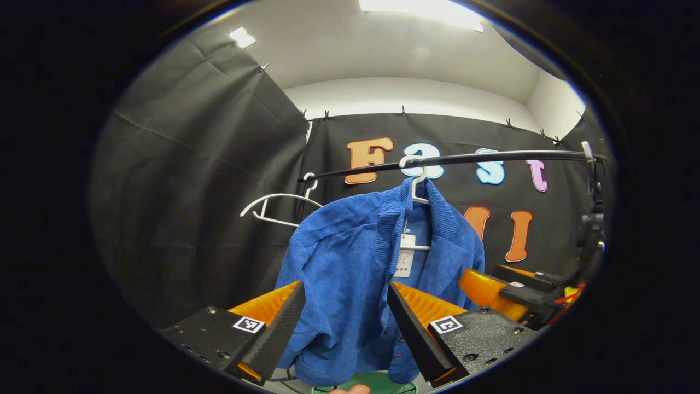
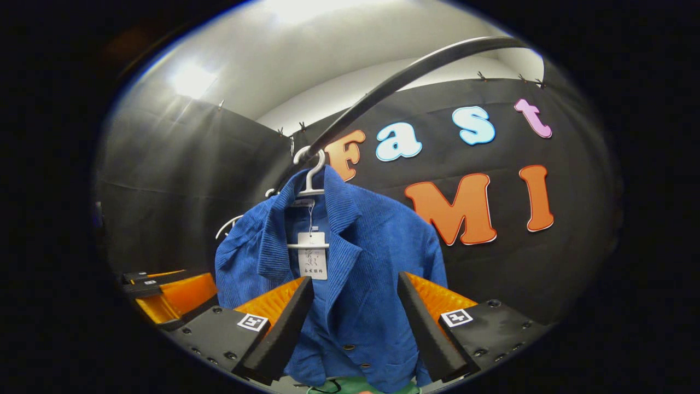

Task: Grasp the clothes on the hanger with both hands and then place them into the laundry hamper below.

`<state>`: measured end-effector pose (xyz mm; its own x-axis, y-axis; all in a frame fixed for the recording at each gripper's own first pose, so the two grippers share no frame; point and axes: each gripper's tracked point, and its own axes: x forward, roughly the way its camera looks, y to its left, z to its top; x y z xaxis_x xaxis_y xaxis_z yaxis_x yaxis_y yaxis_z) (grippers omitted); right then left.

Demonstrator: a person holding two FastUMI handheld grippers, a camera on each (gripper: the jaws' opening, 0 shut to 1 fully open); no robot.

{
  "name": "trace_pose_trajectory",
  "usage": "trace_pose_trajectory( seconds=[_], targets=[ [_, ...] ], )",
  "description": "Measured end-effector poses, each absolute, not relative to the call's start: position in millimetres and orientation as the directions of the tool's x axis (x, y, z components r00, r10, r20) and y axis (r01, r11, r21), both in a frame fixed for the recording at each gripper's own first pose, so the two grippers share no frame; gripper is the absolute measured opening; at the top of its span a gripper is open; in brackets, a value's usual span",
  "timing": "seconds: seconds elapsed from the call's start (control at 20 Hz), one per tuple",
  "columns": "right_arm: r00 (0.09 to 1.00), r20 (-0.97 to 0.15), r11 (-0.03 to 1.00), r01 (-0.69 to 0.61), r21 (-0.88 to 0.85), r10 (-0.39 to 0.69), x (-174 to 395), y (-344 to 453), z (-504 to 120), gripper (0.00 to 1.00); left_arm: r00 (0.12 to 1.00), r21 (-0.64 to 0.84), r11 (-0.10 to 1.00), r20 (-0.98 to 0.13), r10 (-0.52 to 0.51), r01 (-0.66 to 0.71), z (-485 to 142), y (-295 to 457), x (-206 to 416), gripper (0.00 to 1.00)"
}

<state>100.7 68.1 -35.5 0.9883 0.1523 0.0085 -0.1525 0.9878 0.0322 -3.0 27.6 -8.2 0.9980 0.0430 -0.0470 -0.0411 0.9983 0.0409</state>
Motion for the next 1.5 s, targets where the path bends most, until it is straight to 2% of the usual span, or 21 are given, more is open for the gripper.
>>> trace_pose_trajectory(
  seconds=[0.1,0.3,0.35,0.4,0.45,0.5,0.6,0.7,0.8,0.95,1.0,1.05,1.2,1.25,1.45,1.5],
  targets=[
    [0.988,-0.015,0.988,-0.15,0.03,0.151,128.2,82.1,-56.8,0.99,0.998,0.058,0.997,-0.041,0.054,-0.051,-7.4,36.3,-5.6,0.92],
    [0.992,-0.082,0.995,-0.092,0.039,0.095,179.2,91.2,-97.7,0.99,0.998,0.113,0.992,-0.028,0.058,-0.055,-7.0,46.0,-8.2,0.92],
    [0.993,-0.095,0.997,-0.065,0.04,0.068,188.9,87.4,-106.5,0.93,0.998,0.119,0.991,-0.024,0.057,-0.054,-6.1,47.4,-8.2,0.92],
    [0.993,-0.112,0.999,-0.022,0.037,0.026,193.9,77.6,-114.9,0.93,0.998,0.124,0.991,-0.02,0.055,-0.052,-6.0,49.5,-7.2,0.95],
    [0.992,-0.125,0.999,0.029,0.043,-0.024,199.5,64.7,-121.4,0.99,0.998,0.125,0.991,-0.016,0.055,-0.053,-5.9,50.5,-6.2,0.95],
    [0.99,-0.125,0.996,0.068,0.063,-0.06,200.9,48.4,-127.5,0.93,0.998,0.123,0.991,-0.016,0.056,-0.054,-8.1,52.8,-5.4,0.95],
    [0.989,-0.101,0.988,0.118,0.099,-0.108,200.9,17.4,-123.0,0.97,0.998,0.112,0.993,-0.029,0.05,-0.046,-15.6,52.4,-1.8,0.92],
    [0.987,-0.083,0.985,0.143,0.096,-0.136,202.0,-2.2,-110.5,0.96,0.998,0.098,0.995,-0.049,0.033,-0.028,-24.2,48.3,4.1,0.95],
    [0.985,-0.068,0.984,0.164,0.072,-0.159,199.1,-22.2,-98.6,0.64,0.998,0.082,0.997,-0.061,0.008,-0.003,-31.2,40.6,7.3,0.95],
    [0.99,-0.011,0.987,0.141,0.072,-0.141,183.7,-35.3,-72.7,0.15,0.996,0.059,0.998,-0.079,-0.029,0.033,-42.7,24.2,9.8,0.95],
    [0.991,0.004,0.989,0.134,0.065,-0.135,179.6,-39.4,-66.0,0.19,0.995,0.048,0.998,-0.086,-0.043,0.047,-46.6,17.8,11.9,0.95],
    [0.993,0.022,0.992,0.114,0.057,-0.115,171.0,-38.6,-56.9,0.08,0.994,0.036,0.998,-0.093,-0.057,0.06,-51.0,13.6,15.2,0.95],
    [0.995,0.065,0.997,0.078,0.026,-0.079,147.1,-37.8,-28.7,0.08,0.99,0.002,0.996,-0.111,-0.09,0.091,-64.9,-4.5,24.5,0.95],
    [0.994,0.085,0.997,0.072,0.01,-0.072,138.4,-37.6,-19.2,0.08,0.988,-0.008,0.995,-0.118,-0.1,0.1,-69.8,-9.2,28.7,0.92],
    [0.988,0.15,0.999,0.03,-0.023,-0.027,113.0,-32.9,15.6,0.09,0.981,-0.078,0.989,-0.141,-0.133,0.123,-88.8,-29.6,50.1,0.92],
    [0.987,0.157,0.999,0.02,-0.024,-0.016,108.0,-31.2,21.8,0.08,0.981,-0.097,0.988,-0.141,-0.134,0.121,-92.9,-33.9,56.5,0.95]
  ],
)
